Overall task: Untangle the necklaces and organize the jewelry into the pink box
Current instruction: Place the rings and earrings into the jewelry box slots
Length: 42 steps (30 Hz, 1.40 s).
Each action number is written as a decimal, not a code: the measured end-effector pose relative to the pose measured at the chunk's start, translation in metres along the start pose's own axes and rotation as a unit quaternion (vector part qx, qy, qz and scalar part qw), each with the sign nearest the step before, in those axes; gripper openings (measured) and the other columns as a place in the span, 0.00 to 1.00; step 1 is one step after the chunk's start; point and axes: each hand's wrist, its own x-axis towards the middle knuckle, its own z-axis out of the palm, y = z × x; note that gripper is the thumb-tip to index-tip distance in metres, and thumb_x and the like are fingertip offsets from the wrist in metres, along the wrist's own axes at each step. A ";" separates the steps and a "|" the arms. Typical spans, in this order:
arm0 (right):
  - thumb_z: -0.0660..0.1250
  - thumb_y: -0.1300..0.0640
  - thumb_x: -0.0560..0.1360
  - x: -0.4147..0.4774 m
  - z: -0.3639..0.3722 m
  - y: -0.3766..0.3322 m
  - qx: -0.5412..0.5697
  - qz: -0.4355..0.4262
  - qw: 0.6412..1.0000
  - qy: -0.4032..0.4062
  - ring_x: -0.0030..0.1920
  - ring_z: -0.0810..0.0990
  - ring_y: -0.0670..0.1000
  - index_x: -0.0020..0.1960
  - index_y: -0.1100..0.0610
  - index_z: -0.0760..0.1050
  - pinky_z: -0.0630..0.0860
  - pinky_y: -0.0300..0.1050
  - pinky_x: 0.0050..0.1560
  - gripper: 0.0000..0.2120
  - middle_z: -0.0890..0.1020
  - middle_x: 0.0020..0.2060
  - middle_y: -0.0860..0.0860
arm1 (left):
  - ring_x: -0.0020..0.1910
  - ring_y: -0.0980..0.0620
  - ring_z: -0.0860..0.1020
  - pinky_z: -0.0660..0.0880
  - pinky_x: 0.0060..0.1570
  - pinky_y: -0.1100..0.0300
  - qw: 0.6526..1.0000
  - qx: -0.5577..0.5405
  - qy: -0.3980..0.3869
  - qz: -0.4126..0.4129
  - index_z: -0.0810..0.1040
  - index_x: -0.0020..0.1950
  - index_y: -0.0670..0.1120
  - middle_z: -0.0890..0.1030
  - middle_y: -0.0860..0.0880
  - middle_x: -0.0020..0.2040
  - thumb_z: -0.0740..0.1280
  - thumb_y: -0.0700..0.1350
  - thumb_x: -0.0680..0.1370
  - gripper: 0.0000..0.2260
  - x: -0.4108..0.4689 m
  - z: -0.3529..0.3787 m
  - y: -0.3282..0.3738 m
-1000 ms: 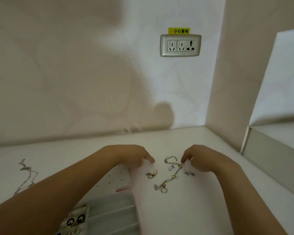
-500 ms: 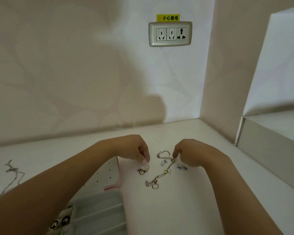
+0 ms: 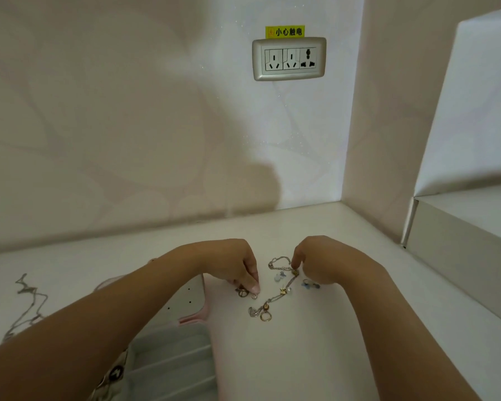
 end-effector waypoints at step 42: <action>0.70 0.59 0.74 -0.055 0.041 -0.130 0.460 -0.310 0.832 0.013 0.25 0.75 0.44 0.40 0.54 0.82 0.72 0.34 0.32 0.05 0.78 0.23 0.49 | 0.35 0.61 0.80 0.74 0.39 0.71 0.918 0.016 0.395 -0.020 0.86 0.46 0.52 0.79 0.65 0.30 0.74 0.48 0.72 0.04 -0.199 0.034 -0.029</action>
